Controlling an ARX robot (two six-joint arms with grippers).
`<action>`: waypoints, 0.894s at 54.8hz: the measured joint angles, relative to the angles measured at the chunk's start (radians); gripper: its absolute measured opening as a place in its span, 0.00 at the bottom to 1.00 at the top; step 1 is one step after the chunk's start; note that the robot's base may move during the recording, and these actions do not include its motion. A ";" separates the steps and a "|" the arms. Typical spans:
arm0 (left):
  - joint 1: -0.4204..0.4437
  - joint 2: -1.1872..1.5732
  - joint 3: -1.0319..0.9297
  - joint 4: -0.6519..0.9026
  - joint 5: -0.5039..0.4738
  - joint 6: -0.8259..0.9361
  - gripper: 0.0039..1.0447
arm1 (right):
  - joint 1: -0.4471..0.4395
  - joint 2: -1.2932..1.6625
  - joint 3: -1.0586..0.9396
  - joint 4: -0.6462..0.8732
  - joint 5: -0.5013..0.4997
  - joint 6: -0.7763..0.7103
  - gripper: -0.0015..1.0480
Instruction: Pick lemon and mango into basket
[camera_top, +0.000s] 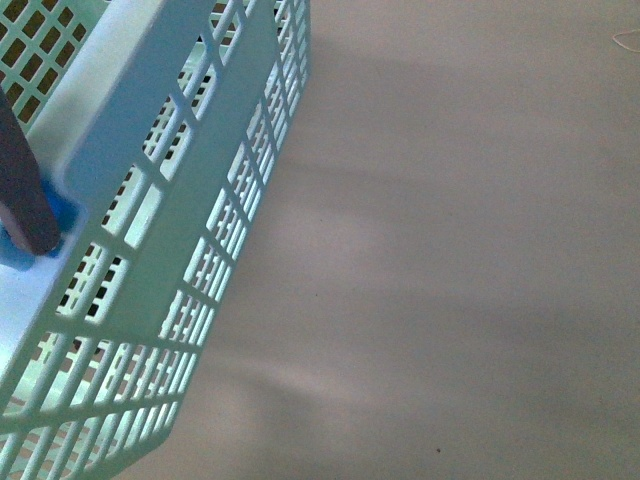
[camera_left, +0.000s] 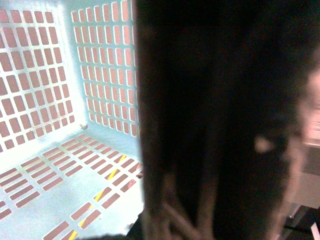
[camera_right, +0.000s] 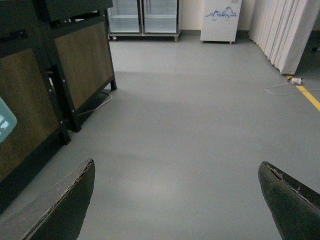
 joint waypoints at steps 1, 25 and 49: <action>0.000 0.000 0.000 0.000 0.000 0.000 0.04 | 0.000 0.000 0.000 0.000 0.000 0.000 0.92; 0.000 0.000 0.000 0.000 0.000 0.000 0.04 | 0.000 0.000 0.000 0.000 0.000 0.000 0.92; 0.000 0.000 0.001 0.000 0.000 0.000 0.04 | 0.000 0.000 0.000 0.000 0.000 0.000 0.92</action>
